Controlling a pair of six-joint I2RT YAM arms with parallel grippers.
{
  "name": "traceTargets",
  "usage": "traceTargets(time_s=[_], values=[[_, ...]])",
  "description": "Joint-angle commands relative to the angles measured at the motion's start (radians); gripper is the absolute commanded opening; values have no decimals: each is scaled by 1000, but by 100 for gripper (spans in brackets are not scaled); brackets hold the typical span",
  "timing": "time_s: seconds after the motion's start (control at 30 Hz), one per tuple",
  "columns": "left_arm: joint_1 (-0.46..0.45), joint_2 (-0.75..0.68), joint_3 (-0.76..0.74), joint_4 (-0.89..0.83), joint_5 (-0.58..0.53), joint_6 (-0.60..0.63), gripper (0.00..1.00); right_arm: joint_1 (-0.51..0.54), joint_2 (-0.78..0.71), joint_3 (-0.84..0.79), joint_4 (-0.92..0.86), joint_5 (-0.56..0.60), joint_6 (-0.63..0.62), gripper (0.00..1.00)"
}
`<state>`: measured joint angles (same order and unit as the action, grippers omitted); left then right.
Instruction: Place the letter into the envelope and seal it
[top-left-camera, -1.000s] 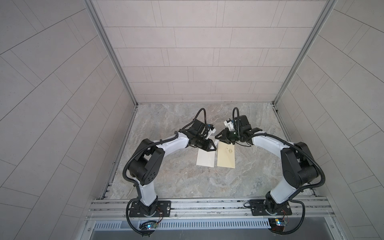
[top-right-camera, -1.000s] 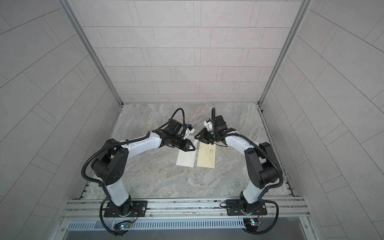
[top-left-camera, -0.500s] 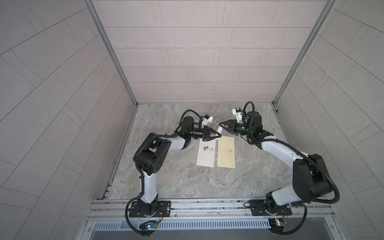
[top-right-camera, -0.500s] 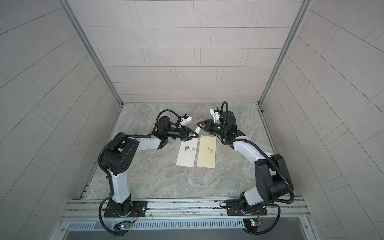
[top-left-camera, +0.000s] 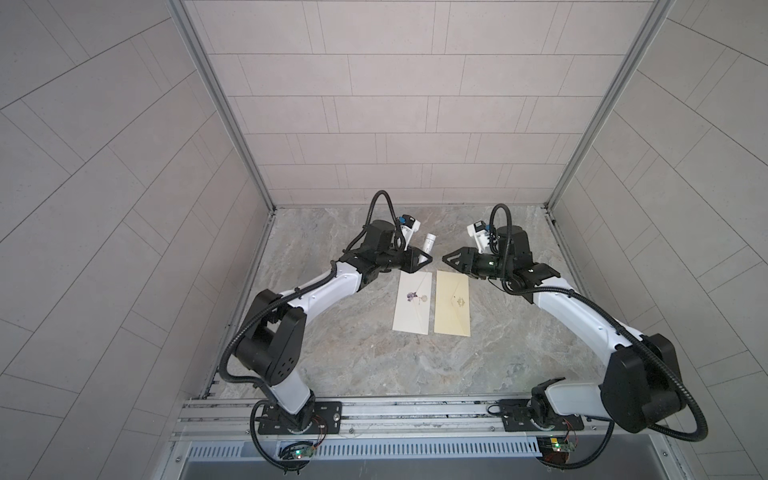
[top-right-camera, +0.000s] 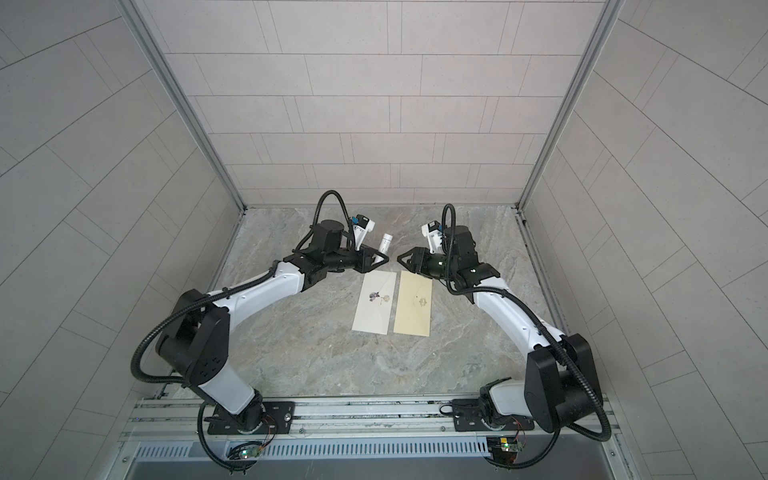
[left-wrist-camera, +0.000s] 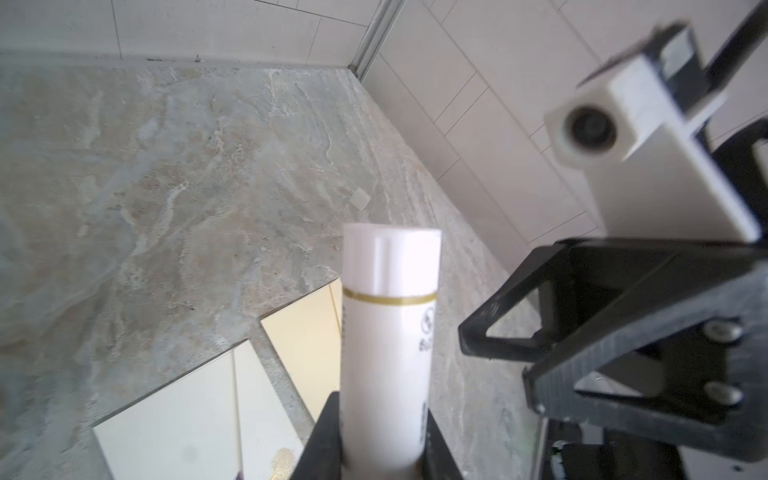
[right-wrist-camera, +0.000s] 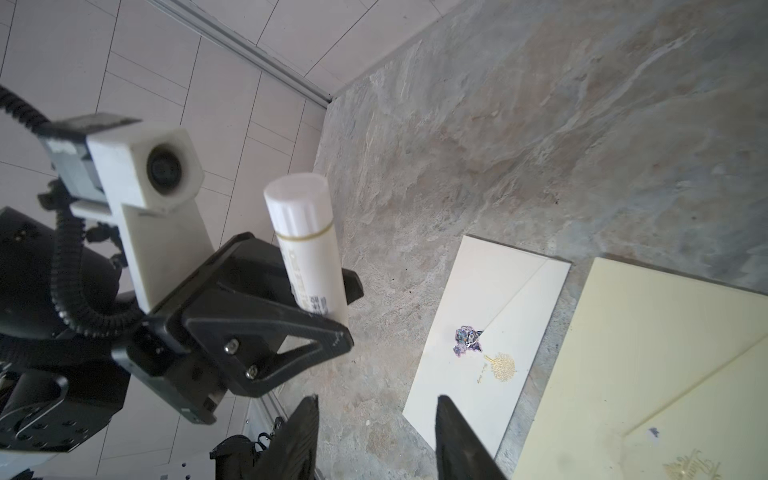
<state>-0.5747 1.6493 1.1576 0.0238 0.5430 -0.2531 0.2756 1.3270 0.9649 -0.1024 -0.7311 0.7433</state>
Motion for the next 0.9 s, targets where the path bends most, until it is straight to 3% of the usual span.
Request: traceTargets(time_s=[0.0, 0.87], values=[[-32, -9, -29, -178, -175, 220, 0, 1, -21, 22, -12, 37, -18, 48], [-119, -39, -57, -173, -197, 248, 0, 95, 226, 141, -87, 115, -48, 43]])
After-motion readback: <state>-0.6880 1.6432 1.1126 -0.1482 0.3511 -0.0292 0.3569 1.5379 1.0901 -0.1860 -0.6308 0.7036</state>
